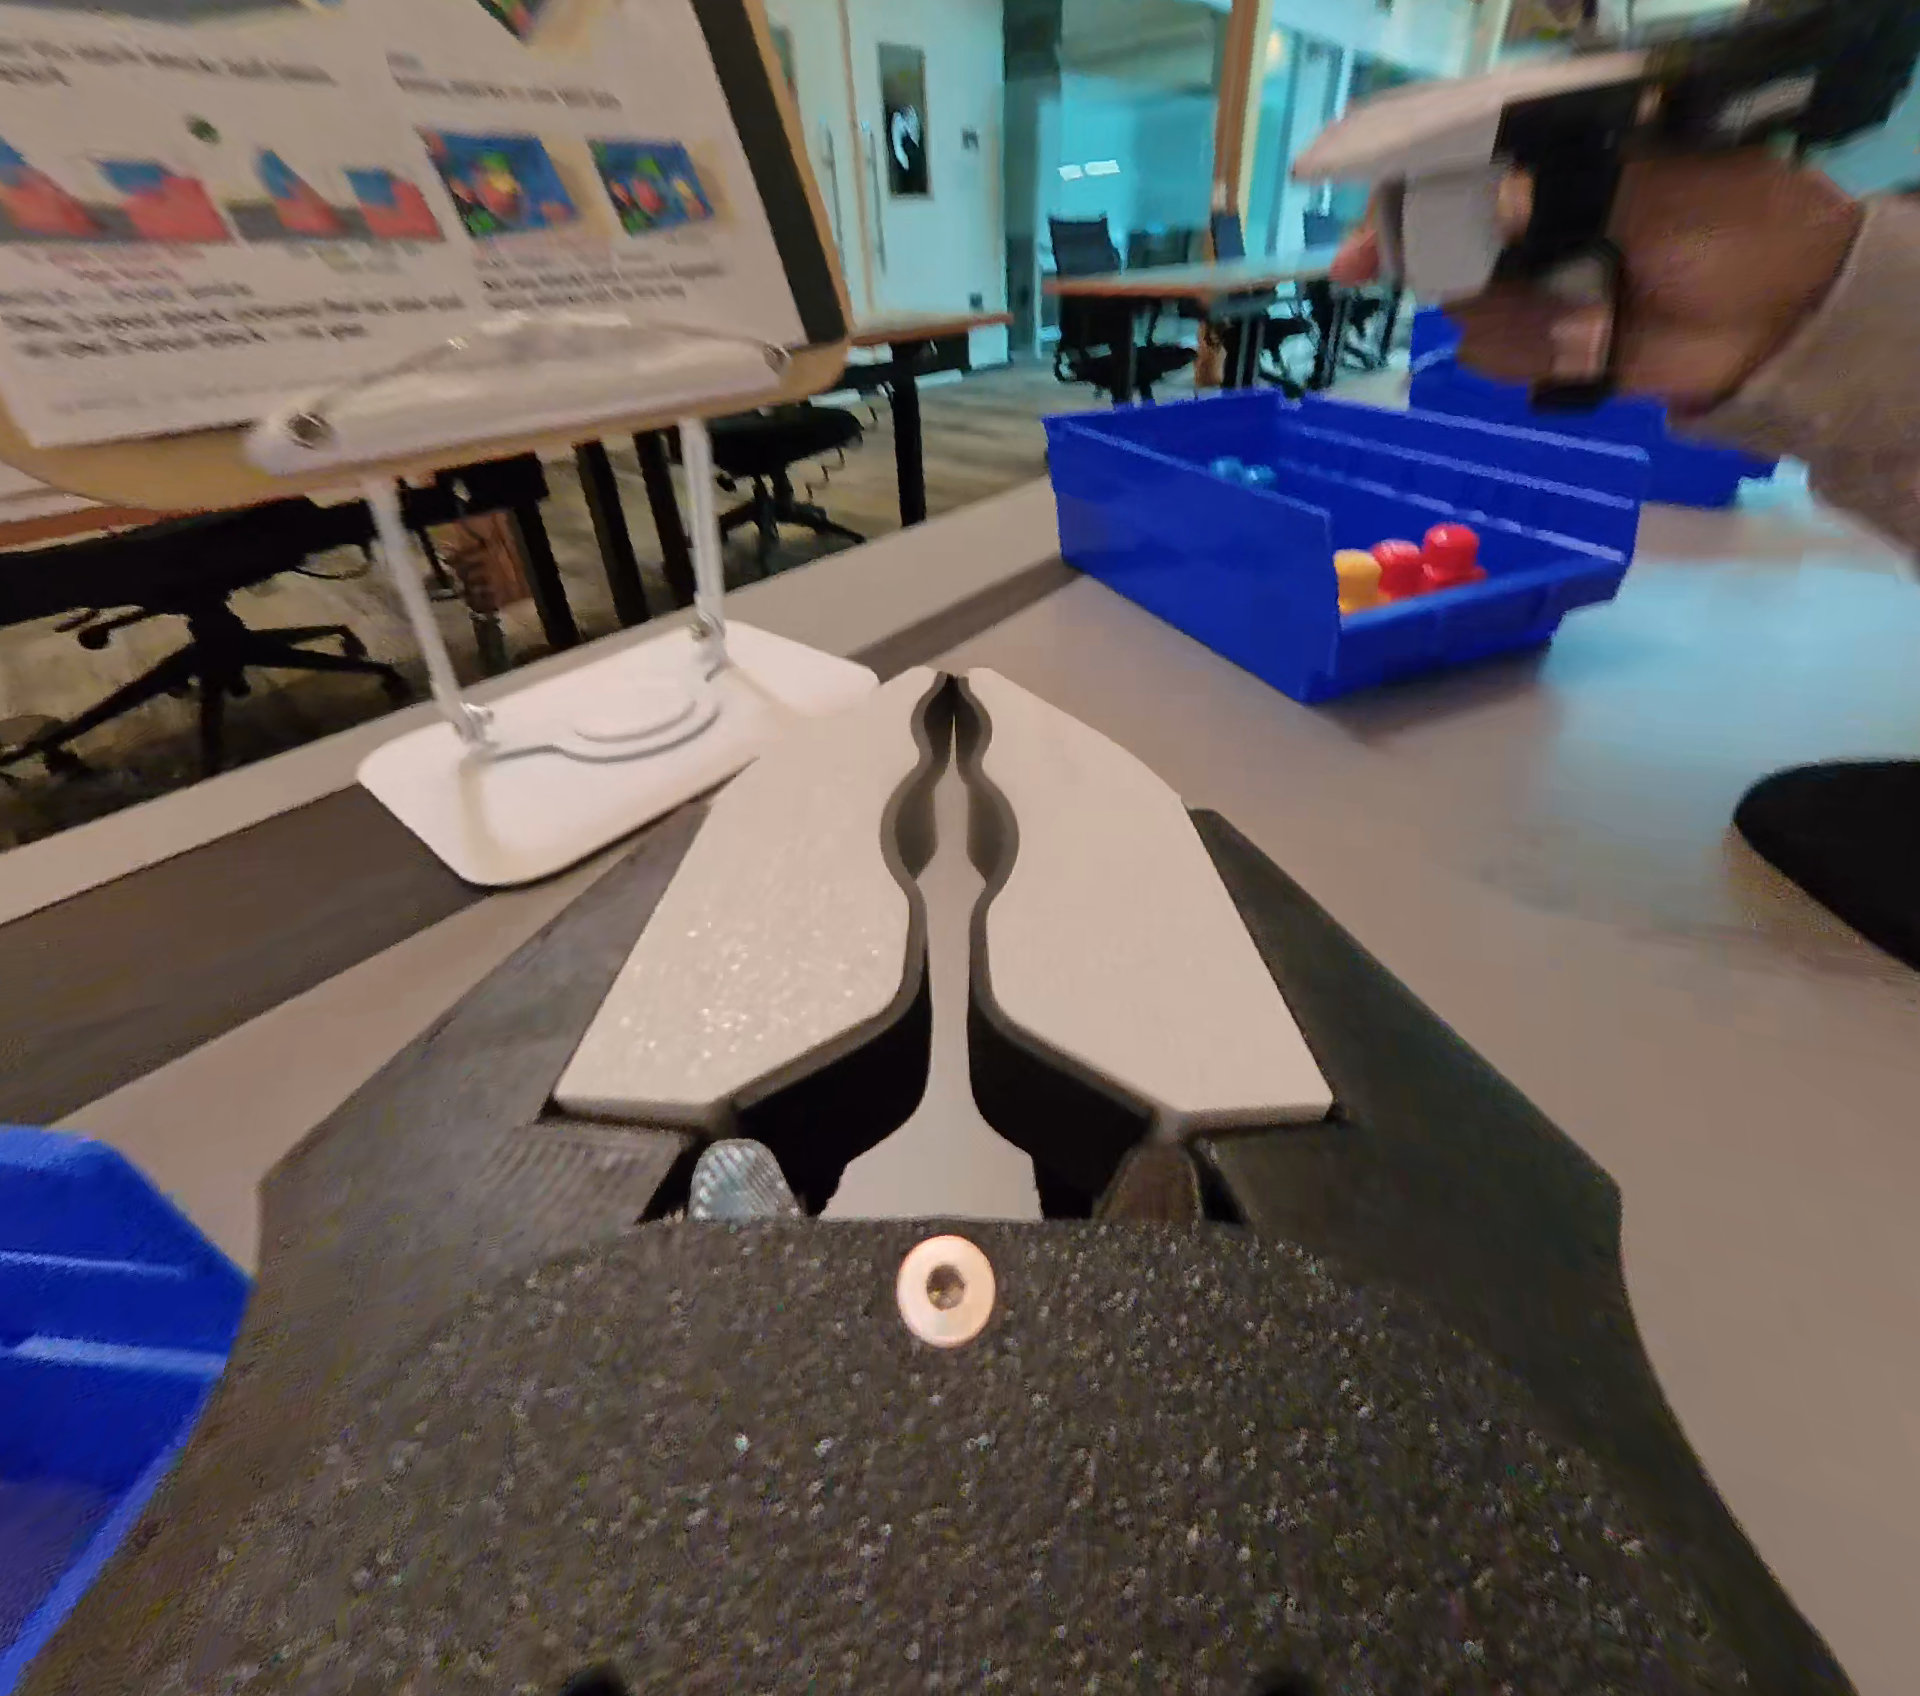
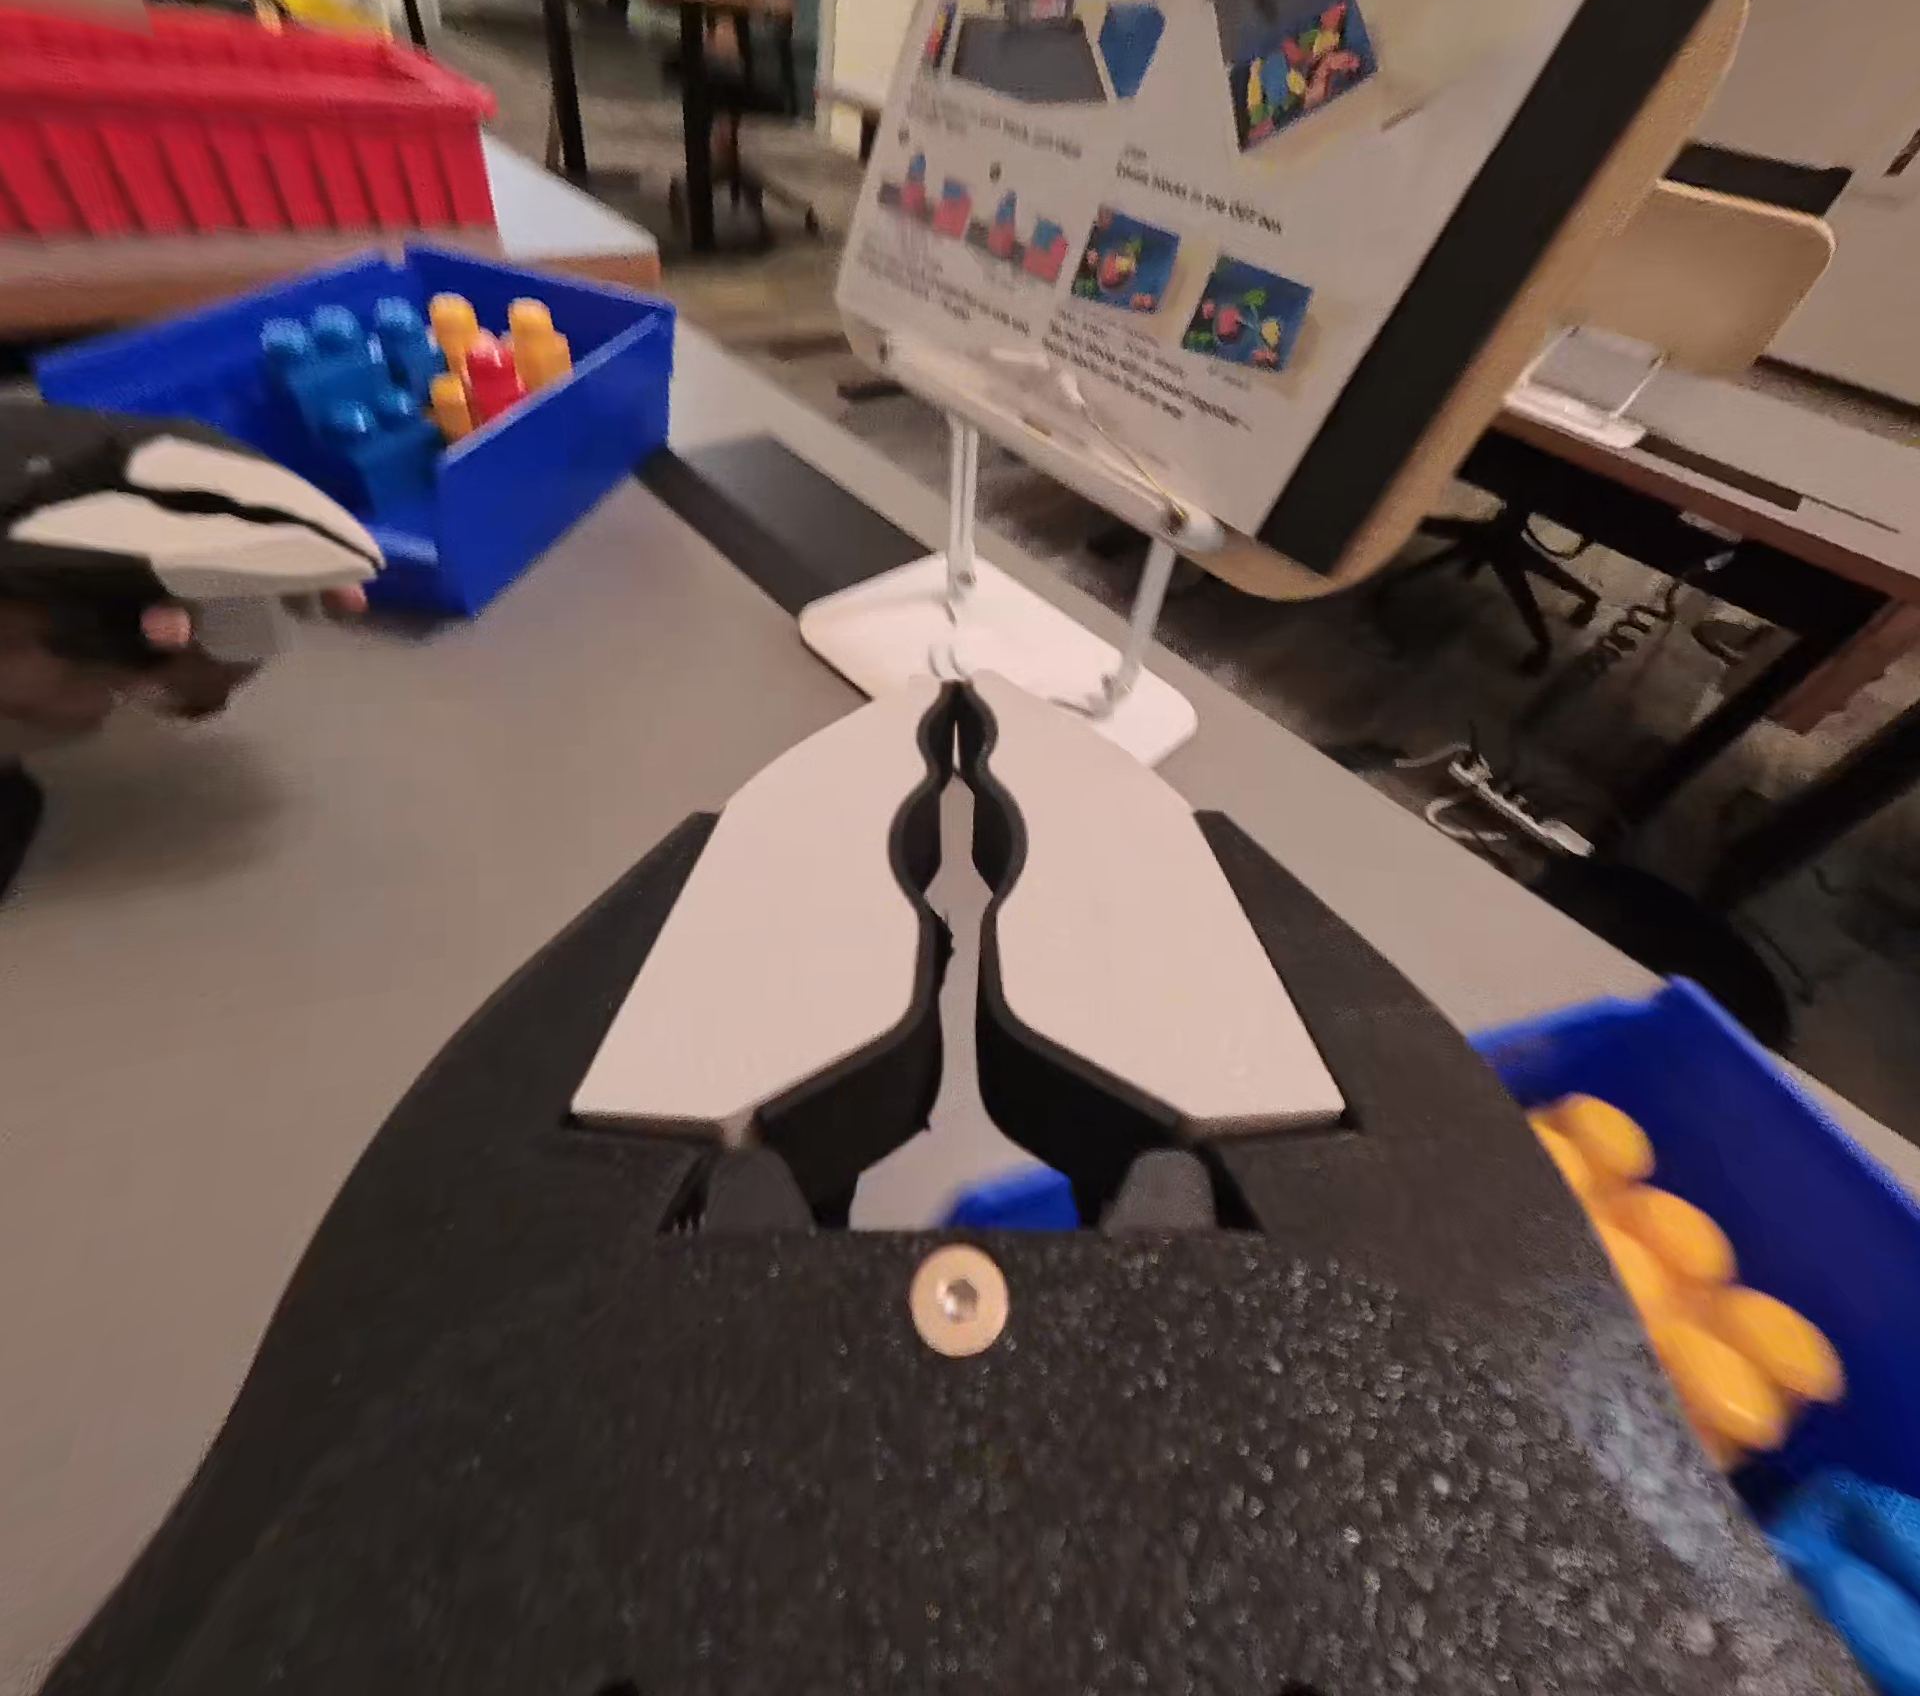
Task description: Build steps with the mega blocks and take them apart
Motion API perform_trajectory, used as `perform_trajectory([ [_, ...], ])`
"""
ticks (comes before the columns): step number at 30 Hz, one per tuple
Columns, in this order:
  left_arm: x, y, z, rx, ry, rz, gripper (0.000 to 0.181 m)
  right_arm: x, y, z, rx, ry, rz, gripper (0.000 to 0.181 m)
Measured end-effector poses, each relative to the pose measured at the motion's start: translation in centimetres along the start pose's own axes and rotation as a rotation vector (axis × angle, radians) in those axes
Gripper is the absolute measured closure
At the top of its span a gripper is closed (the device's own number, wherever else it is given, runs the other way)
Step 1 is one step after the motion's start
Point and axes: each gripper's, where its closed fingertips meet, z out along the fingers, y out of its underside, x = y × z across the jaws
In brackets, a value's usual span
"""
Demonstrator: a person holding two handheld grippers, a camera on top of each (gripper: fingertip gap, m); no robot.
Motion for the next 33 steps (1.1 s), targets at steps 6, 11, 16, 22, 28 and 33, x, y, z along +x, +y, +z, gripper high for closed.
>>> perform_trajectory([
  [6, -3.1, -1.6, -2.1, 0.065, -0.161, 0.000, 0.181, -3.5, 3.0, 4.3, 0.165, 0.067, 0.136, 0.181],
  [11, -6.3, -3.0, -5.3, 0.070, -0.311, -0.015, 0.181, -4.2, 6.7, 6.3, 0.135, 0.068, 0.144, 0.181],
  [16, -13.2, -5.9, -11.6, 0.039, -0.568, -0.029, 0.175, -4.1, 7.4, 6.2, 0.123, 0.057, 0.157, 0.181],
  [22, -21.6, -4.0, -16.5, -0.288, -0.706, -0.105, 0.151, -4.2, 7.3, 5.7, 0.118, 0.044, 0.137, 0.181],
  [28, -25.1, 0.3, -14.2, -0.609, -0.668, -0.199, 0.146, -4.6, 7.1, 5.5, 0.118, 0.040, 0.118, 0.181],
  [33, -26.9, 4.9, -11.3, -0.803, -0.690, -0.262, 0.135, -4.7, 6.8, 5.1, 0.122, 0.046, 0.099, 0.181],
])
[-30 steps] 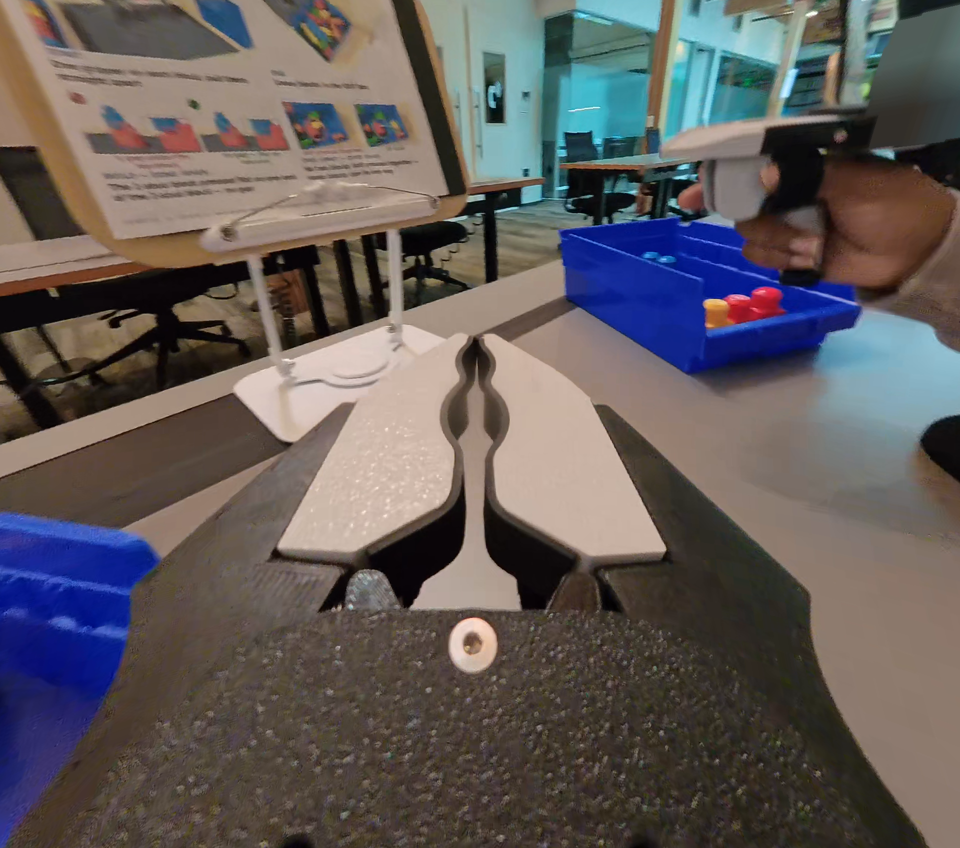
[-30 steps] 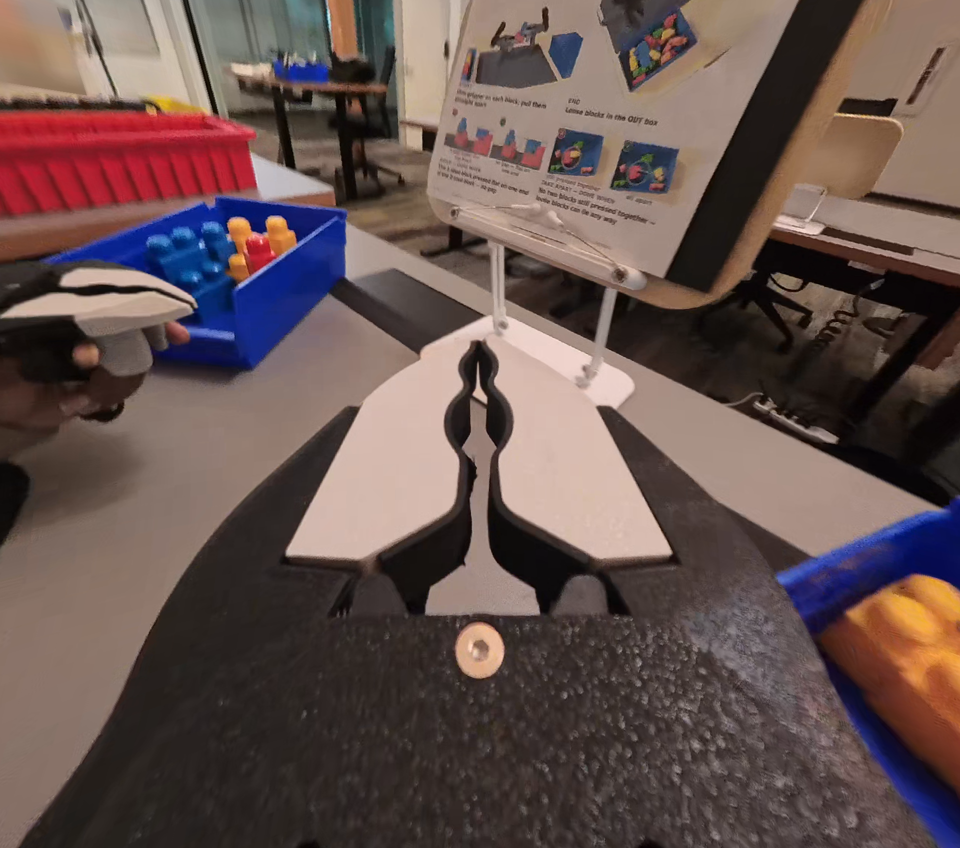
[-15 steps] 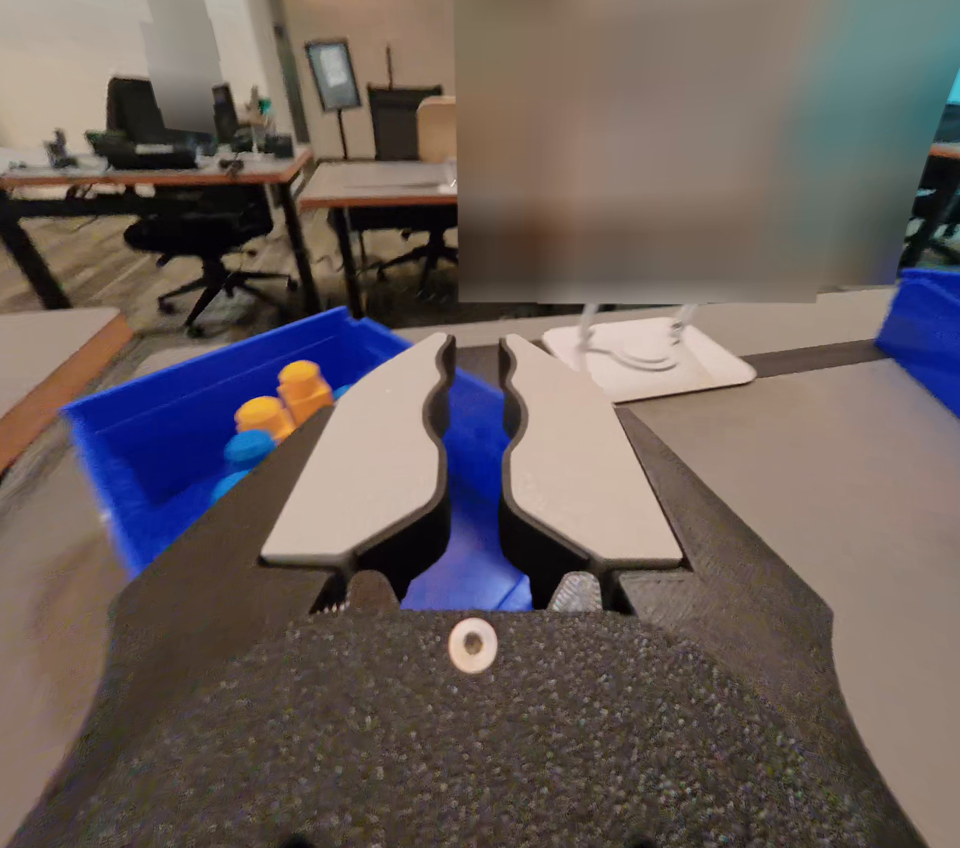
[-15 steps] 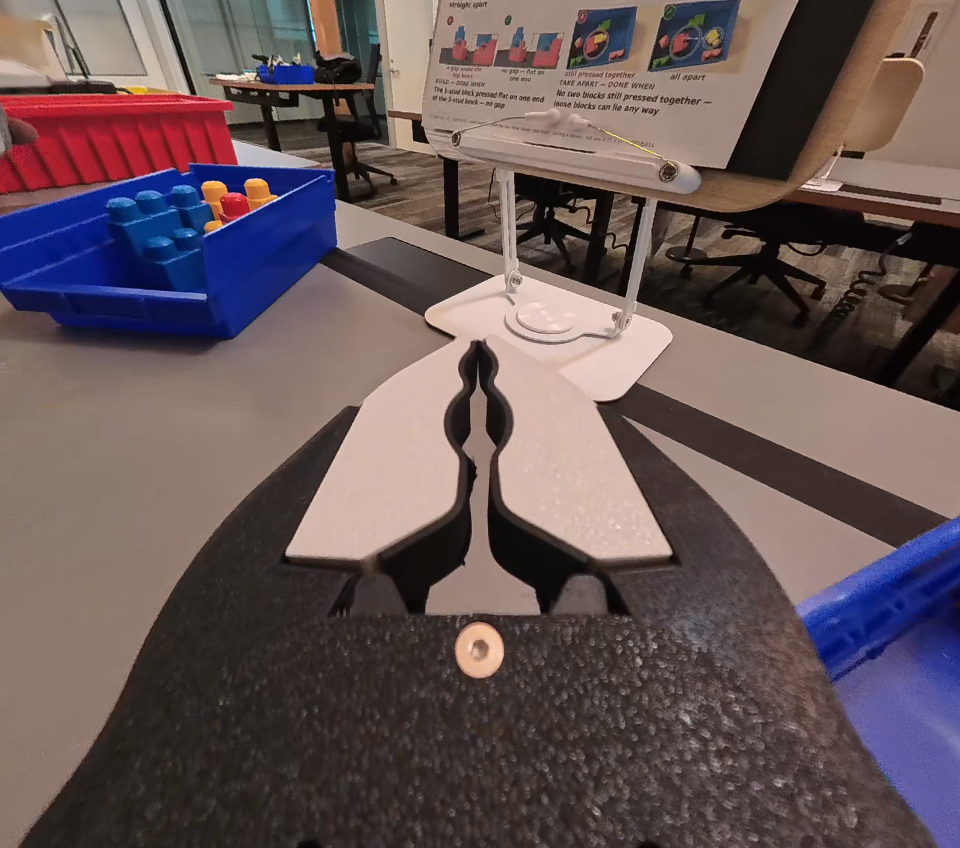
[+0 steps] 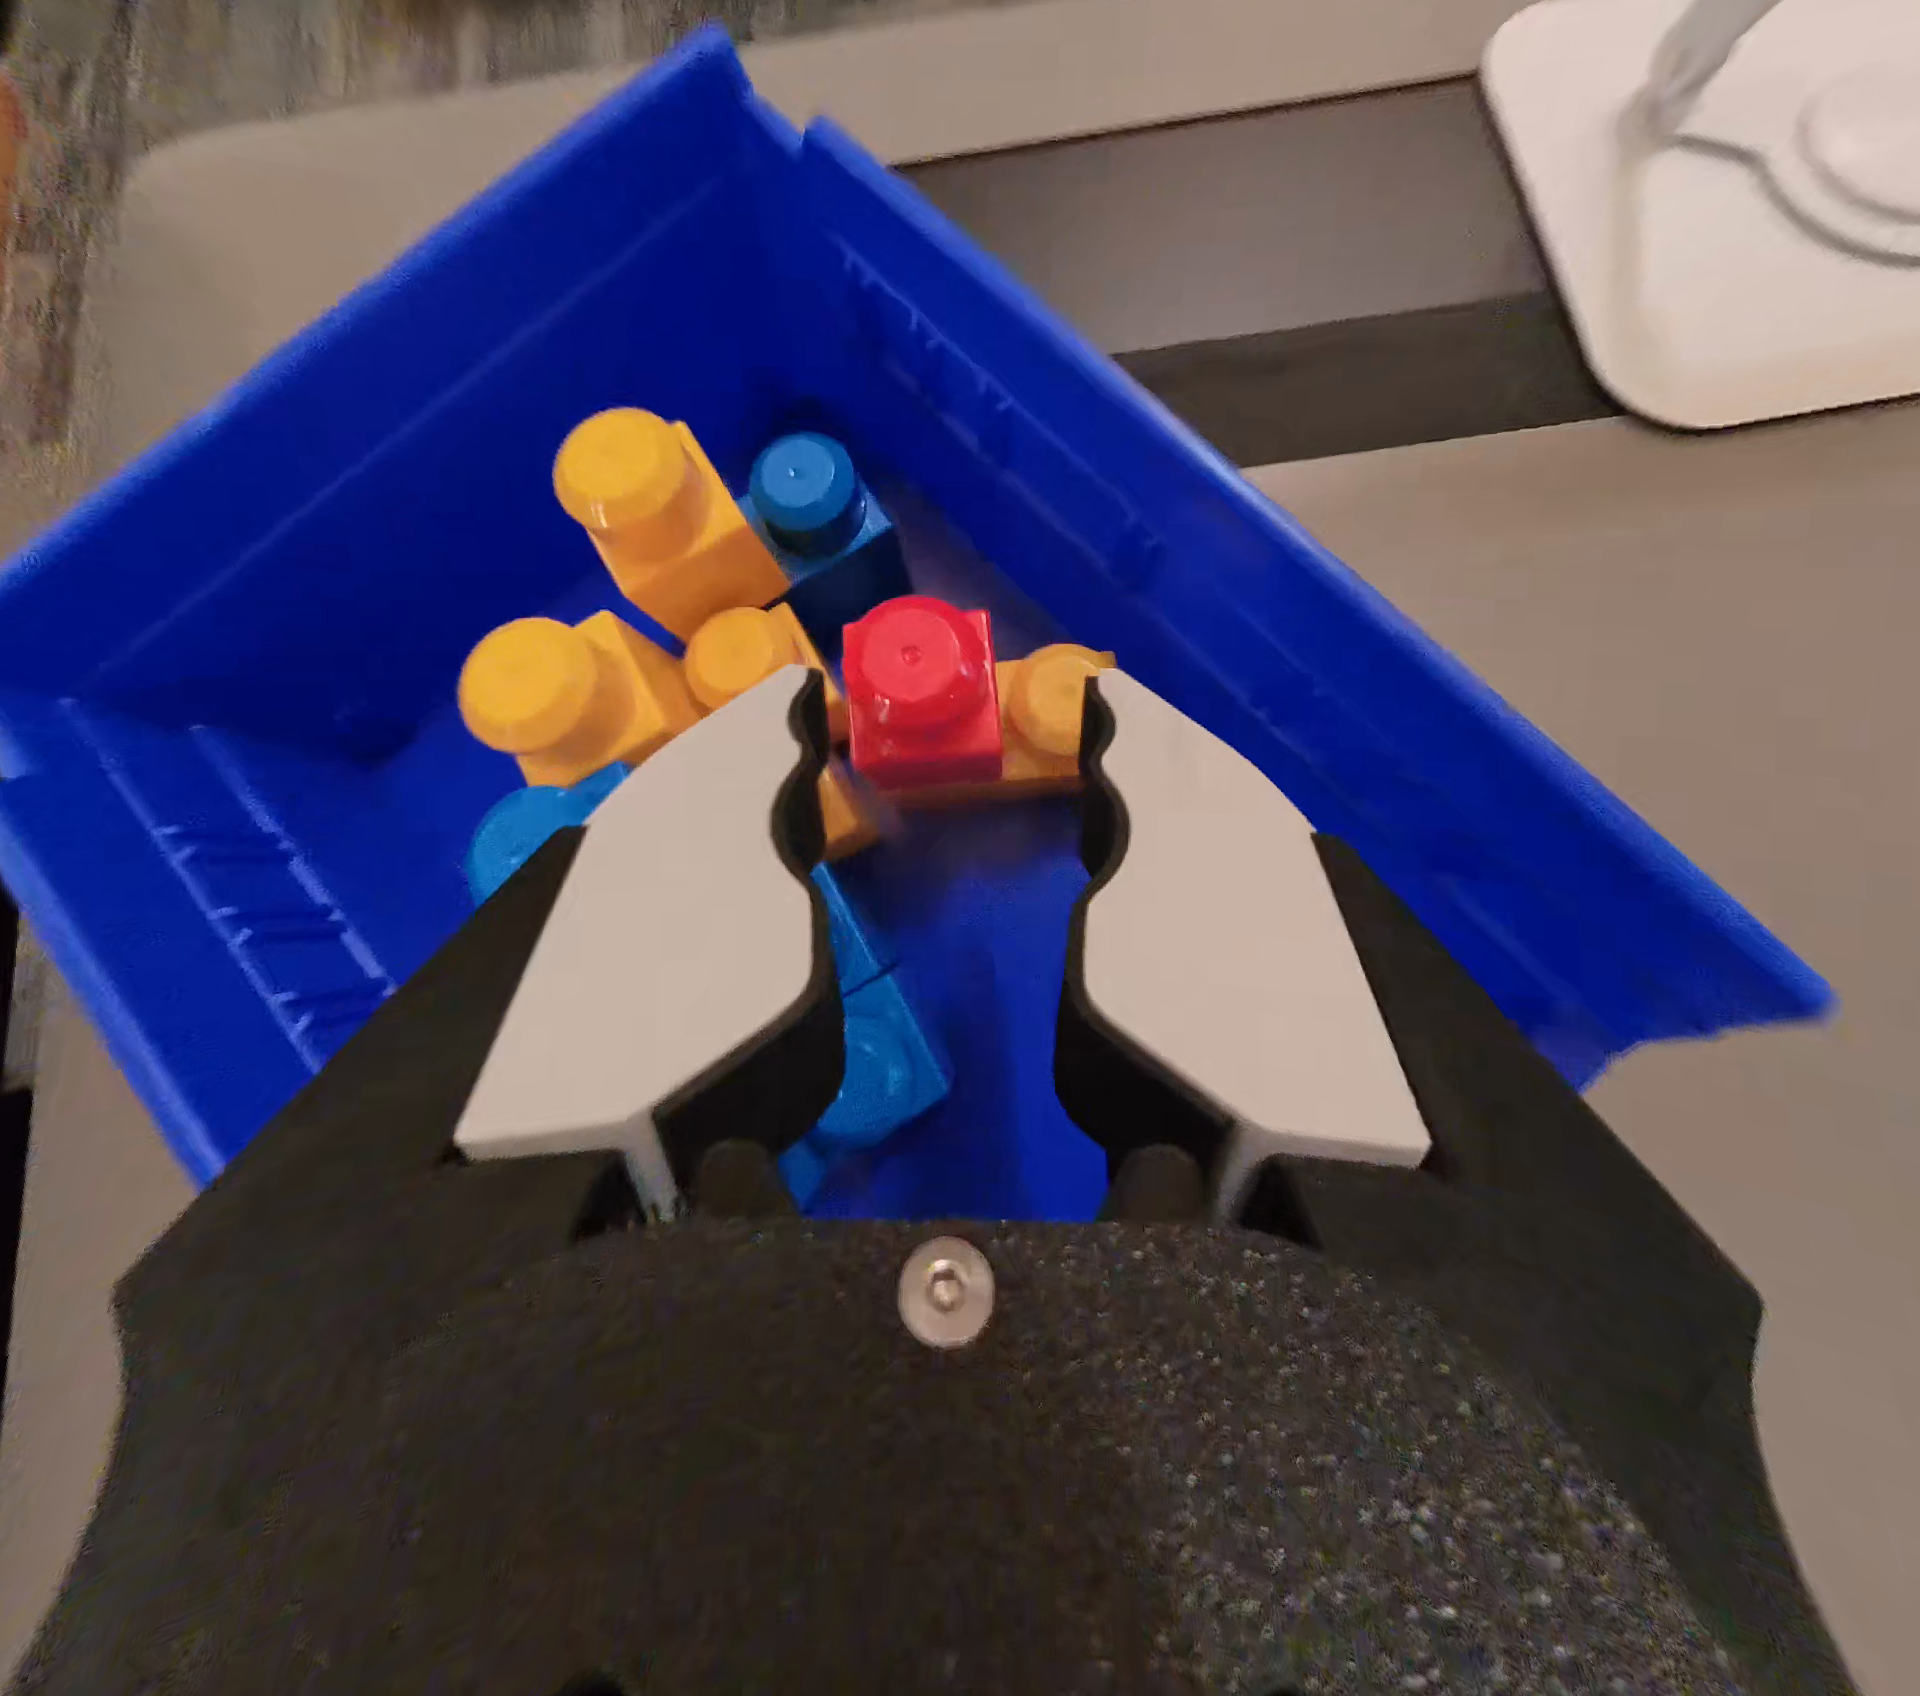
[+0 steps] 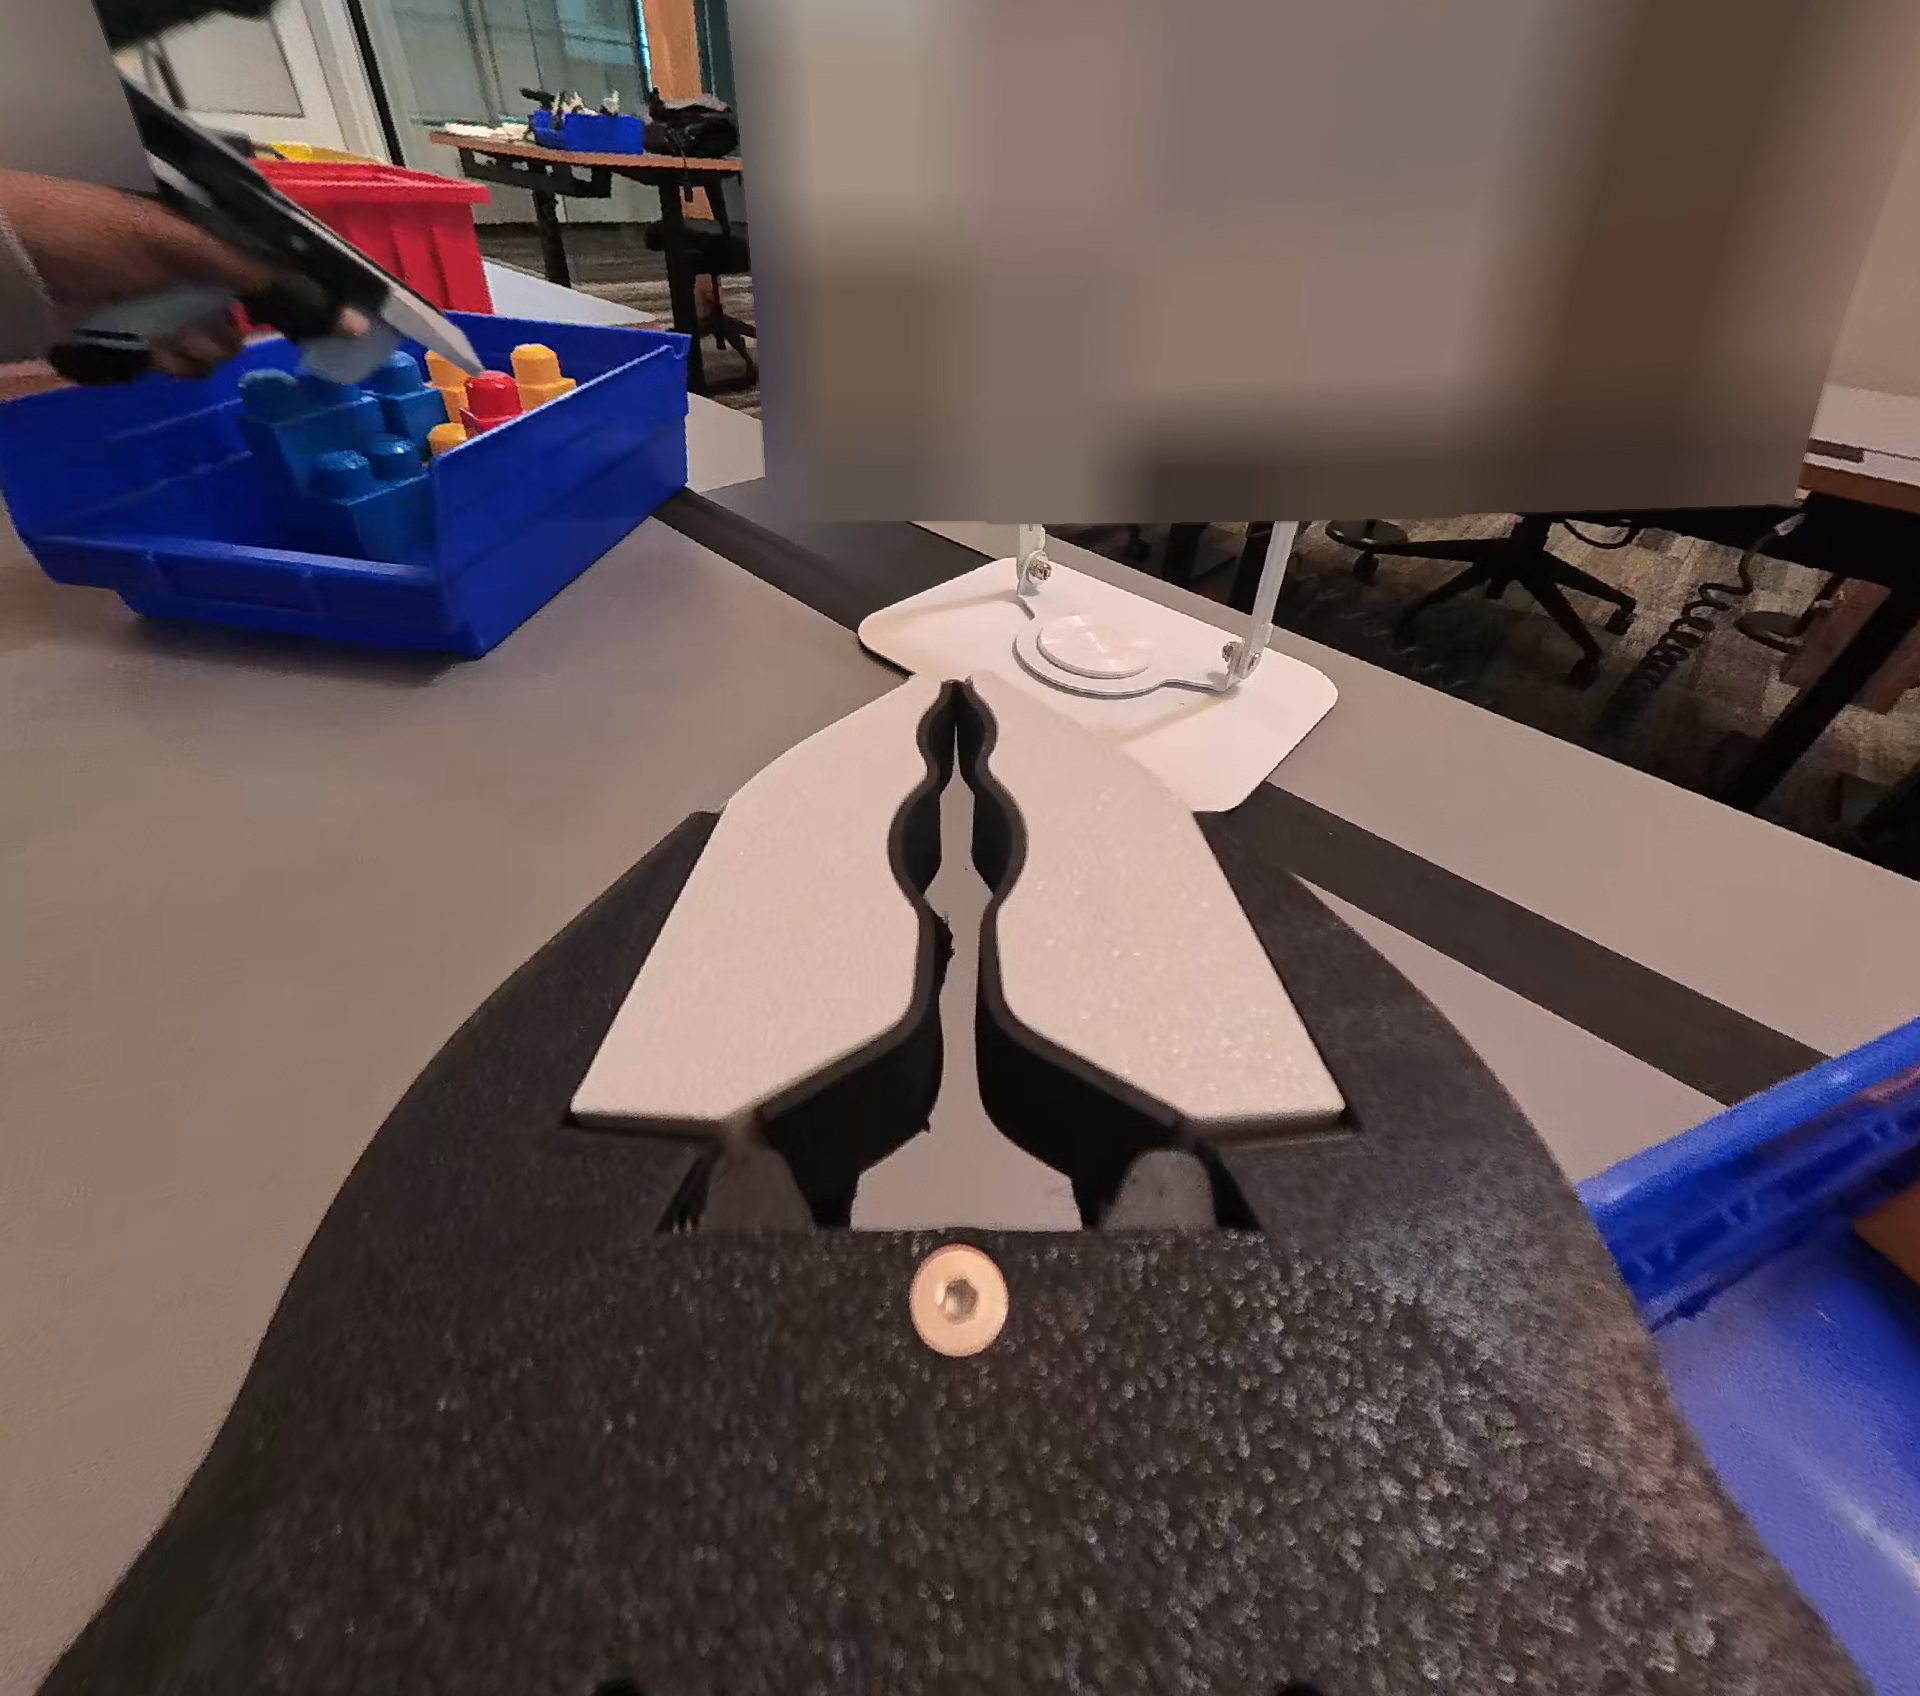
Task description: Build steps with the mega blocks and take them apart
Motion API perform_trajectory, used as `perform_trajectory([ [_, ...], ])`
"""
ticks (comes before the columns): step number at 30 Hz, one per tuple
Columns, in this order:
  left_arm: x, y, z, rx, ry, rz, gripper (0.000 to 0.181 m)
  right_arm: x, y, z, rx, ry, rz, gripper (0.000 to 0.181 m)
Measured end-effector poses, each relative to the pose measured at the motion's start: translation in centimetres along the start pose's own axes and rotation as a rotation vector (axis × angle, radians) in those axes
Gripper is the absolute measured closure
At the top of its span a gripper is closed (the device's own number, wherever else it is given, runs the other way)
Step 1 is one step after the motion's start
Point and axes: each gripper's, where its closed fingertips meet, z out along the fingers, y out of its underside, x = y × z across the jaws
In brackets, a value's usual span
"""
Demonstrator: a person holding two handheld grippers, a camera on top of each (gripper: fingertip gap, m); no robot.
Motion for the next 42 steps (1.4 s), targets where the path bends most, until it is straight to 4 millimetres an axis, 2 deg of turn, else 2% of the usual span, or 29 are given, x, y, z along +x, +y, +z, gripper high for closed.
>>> perform_trajectory([
  [3, -0.9, 0.8, 2.3, -0.056, -0.054, -0.034, 0.130, 0.1, -0.1, -0.3, 0.002, 0.002, -0.017, 0.181],
  [7, -1.1, 2.2, 3.7, -0.115, -0.056, -0.029, 0.145, 0.3, -0.7, -0.6, 0.024, -0.002, -0.010, 0.181],
  [9, -1.2, 1.9, 3.4, -0.104, -0.069, -0.007, 0.145, 0.4, -0.6, -0.7, 0.023, -0.005, -0.008, 0.181],
  [11, -1.2, 0.8, 2.1, -0.049, -0.079, 0.017, 0.145, 0.5, -0.6, -0.7, 0.021, -0.007, -0.010, 0.181],
  [14, 0.3, -2.3, -1.5, 0.100, -0.045, 0.054, 0.144, 0.4, -0.6, -0.7, 0.025, -0.015, -0.013, 0.181],
  [16, 2.7, -4.6, -5.0, 0.227, 0.021, 0.096, 0.145, 0.1, -0.8, -0.7, 0.029, -0.028, -0.017, 0.181],
  [18, 6.6, -6.2, -8.6, 0.348, 0.132, 0.145, 0.145, -0.6, -0.9, -0.6, 0.036, -0.055, -0.014, 0.181],
  [21, 12.9, -6.5, -12.5, 0.455, 0.292, 0.205, 0.145, -2.2, -1.1, -0.4, 0.049, -0.108, -0.020, 0.181],
  [23, 16.9, -5.6, -13.8, 0.493, 0.384, 0.220, 0.145, -3.4, -1.3, -0.3, 0.056, -0.131, -0.055, 0.178],
  [26, 22.2, -3.6, -13.8, 0.504, 0.489, 0.219, 0.145, -5.6, -1.1, 0.1, 0.029, -0.162, -0.124, 0.164],
  [30, 27.7, -0.8, -11.9, 0.477, 0.588, 0.190, 0.145, -9.0, -0.1, 0.9, -0.040, -0.193, -0.243, 0.142],
  [33, 30.5, 1.5, -9.9, 0.412, 0.619, 0.219, 0.145, -10.9, 1.2, 1.1, -0.086, -0.229, -0.310, 0.137],
  [36, 32.9, 4.6, -8.5, 0.310, 0.665, 0.300, 0.145, -11.4, 1.7, 0.9, -0.110, -0.266, -0.283, 0.136],
  [39, 35.0, 7.6, -8.2, 0.221, 0.739, 0.394, 0.145, -11.5, 2.0, 0.4, -0.123, -0.333, -0.232, 0.136],
  [42, 36.9, 9.8, -8.7, 0.170, 0.844, 0.481, 0.145, -12.9, 2.6, -0.7, -0.141, -0.493, -0.200, 0.137],
])
